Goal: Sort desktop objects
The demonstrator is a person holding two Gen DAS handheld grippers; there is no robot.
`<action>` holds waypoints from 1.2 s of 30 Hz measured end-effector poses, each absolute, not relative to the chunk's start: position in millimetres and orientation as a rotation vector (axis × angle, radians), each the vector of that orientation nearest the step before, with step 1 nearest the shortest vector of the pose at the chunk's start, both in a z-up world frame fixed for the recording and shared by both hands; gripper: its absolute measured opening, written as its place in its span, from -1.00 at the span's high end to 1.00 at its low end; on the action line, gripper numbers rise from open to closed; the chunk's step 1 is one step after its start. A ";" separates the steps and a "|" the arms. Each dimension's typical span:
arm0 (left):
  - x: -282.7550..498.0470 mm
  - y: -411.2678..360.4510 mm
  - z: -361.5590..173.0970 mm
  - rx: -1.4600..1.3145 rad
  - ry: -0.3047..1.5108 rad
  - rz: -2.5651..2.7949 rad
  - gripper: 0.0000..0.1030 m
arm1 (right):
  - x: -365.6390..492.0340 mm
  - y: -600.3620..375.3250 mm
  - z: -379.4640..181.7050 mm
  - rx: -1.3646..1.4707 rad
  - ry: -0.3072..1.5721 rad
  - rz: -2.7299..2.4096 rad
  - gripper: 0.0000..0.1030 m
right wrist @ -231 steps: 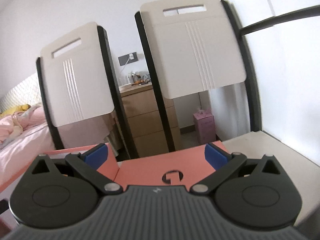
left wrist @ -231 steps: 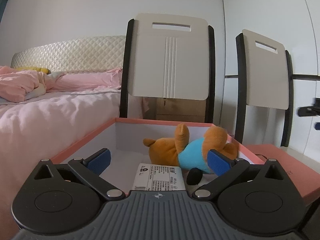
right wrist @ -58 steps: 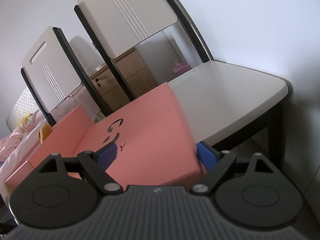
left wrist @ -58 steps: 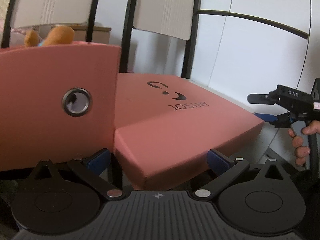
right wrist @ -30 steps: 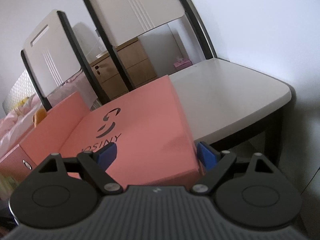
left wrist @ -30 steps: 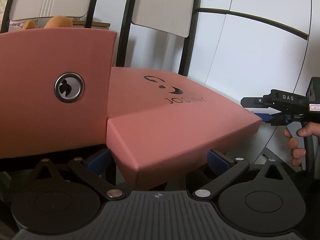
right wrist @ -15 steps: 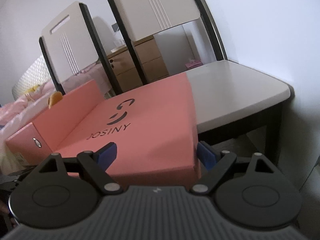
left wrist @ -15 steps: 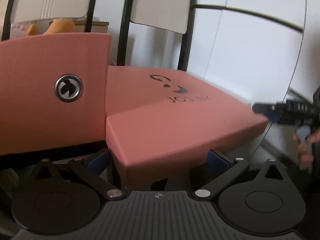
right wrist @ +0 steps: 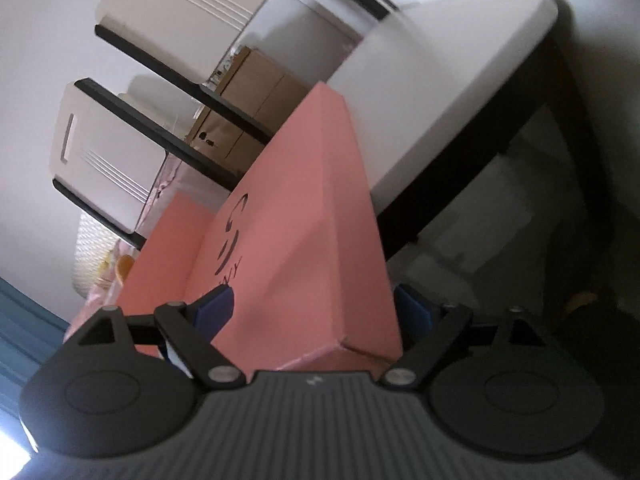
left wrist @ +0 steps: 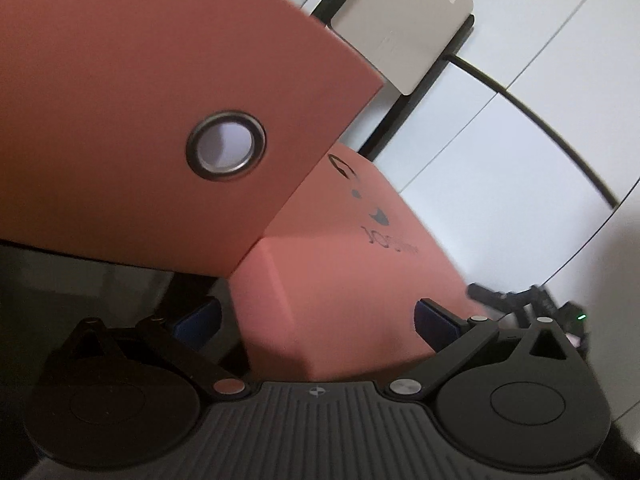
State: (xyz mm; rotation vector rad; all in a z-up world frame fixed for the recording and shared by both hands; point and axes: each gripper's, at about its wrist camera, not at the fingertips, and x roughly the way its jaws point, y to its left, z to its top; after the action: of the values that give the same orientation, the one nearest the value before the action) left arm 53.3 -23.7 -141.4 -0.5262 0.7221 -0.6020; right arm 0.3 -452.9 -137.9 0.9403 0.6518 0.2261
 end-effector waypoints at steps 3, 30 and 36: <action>59.2 -26.5 -143.9 -0.548 0.737 -0.596 -0.99 | 5.5 -451.2 -142.1 0.995 0.670 0.253 -0.47; 37.3 -55.2 -61.4 -0.554 0.613 -0.697 -0.68 | -70.0 -455.5 -53.2 0.902 0.437 0.223 -0.04; 31.9 -47.4 -35.2 -0.531 0.552 -0.702 -0.68 | -82.1 -461.3 -38.2 0.909 0.391 0.226 -0.04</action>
State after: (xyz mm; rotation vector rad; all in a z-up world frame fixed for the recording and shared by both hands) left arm 31.9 -47.4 -35.2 -0.5312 0.5518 -0.7023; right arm -82.1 -461.3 -38.2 0.9089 0.3906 0.2259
